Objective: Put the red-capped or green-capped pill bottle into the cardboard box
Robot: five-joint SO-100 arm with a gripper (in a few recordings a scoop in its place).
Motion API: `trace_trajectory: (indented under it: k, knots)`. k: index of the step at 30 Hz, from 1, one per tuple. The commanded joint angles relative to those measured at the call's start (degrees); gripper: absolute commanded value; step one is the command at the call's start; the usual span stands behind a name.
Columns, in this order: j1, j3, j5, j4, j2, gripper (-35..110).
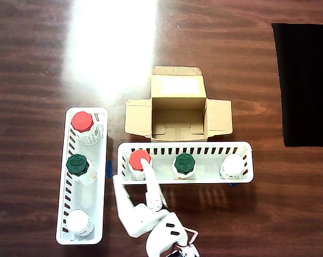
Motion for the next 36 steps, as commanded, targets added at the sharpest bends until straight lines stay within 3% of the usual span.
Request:
trace_trajectory:
  k: [1,13,26,36]
  knots:
    - [-5.3,-4.2,-0.7,-12.4,-13.9,72]
    - [-8.8,-8.9,-0.8,-44.7,-49.5,72]
    - [-11.3,-18.5,-4.9,-56.9,-71.9,74]
    - [-10.5,-10.3,-2.6,-71.4,-82.7,74]
